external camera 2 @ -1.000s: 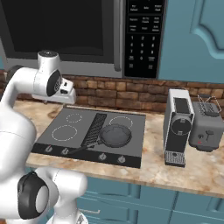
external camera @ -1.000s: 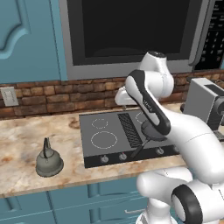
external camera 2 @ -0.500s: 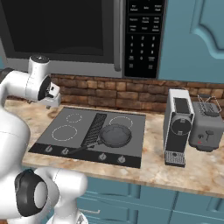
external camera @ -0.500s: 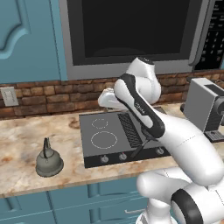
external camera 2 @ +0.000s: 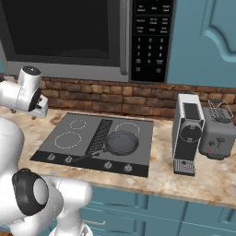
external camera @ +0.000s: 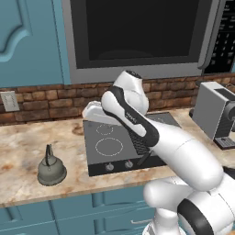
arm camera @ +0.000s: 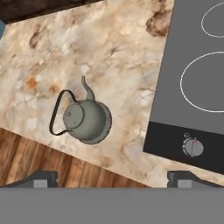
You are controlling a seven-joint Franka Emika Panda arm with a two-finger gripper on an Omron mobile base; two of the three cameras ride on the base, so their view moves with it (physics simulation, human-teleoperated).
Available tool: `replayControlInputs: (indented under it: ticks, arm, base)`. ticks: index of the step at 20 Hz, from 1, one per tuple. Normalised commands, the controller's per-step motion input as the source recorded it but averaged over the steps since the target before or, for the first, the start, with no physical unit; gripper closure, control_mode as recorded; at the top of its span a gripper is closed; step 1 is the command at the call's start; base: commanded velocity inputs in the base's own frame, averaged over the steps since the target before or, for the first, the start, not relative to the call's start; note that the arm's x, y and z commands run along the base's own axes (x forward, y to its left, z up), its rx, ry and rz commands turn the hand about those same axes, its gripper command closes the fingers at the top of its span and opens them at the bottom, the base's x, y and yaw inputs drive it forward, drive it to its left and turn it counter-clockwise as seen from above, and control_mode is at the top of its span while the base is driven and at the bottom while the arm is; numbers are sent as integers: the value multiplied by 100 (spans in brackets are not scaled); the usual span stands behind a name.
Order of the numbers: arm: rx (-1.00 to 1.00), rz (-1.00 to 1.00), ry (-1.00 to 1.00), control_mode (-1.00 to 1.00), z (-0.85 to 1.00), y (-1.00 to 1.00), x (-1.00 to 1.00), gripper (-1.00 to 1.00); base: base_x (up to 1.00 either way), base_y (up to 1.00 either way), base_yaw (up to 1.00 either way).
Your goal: Pick the kettle from the counter and place it on a stove burner. Then turn the burner on.
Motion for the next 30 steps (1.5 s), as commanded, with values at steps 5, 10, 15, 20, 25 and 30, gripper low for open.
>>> replayControlInputs:
  ticks: [5,10,15,20,25,30]
  arm:
    - [0,11,6,-100,-30,84,-3,-100]
    - [0,11,14,-100,-34,84,0,-100]
    - [-5,9,10,-100,-29,67,0,-100]
    - [-13,3,5,-100,-24,45,0,-100]
    - [-12,0,1,-100,-17,24,2,-100]
    - [-3,0,0,-100,-10,26,9,-100]
  base:
    - [0,0,0]
    - [0,0,0]
    - [0,0,0]
    - [0,0,0]
    - [0,0,0]
    - [0,0,0]
